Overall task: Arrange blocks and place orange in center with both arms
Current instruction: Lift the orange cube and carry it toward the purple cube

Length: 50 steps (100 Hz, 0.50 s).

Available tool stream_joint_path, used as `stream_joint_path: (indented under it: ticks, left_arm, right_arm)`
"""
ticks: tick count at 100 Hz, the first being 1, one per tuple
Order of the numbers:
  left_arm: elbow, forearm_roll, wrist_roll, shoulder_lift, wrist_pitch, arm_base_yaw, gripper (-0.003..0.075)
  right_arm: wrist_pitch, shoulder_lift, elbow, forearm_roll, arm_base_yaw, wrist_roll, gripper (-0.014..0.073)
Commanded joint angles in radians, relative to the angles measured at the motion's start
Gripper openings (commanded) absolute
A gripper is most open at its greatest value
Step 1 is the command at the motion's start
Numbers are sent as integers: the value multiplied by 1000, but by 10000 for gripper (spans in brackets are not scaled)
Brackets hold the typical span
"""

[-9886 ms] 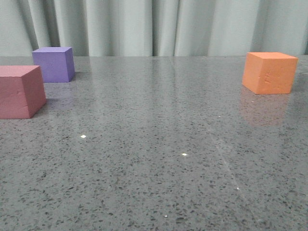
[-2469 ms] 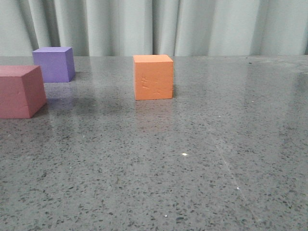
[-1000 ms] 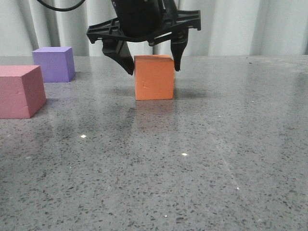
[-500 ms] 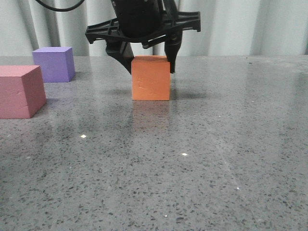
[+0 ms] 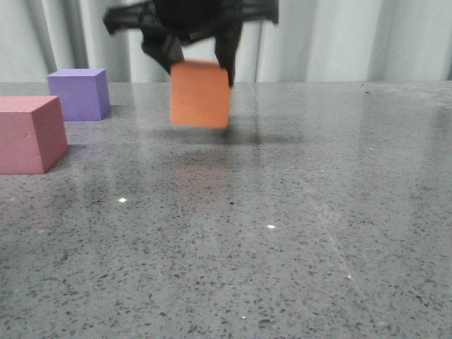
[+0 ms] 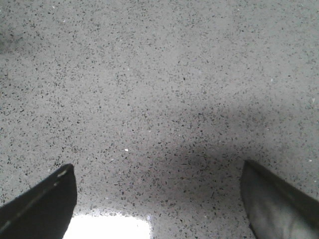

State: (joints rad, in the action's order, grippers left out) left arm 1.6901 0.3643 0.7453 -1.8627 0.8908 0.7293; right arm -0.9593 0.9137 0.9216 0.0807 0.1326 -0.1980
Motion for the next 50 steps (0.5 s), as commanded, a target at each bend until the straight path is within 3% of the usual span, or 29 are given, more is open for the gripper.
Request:
stream_joint_path:
  ticks: [1,50]
  left_arm:
    - [27,51,5,111,-31,-11,1]
    - [1,77,-67,270,53,-161,1]
  right_arm:
    - [55,-14,23,9,-6,5,654]
    - [55,-14,23,9,-6,5,654]
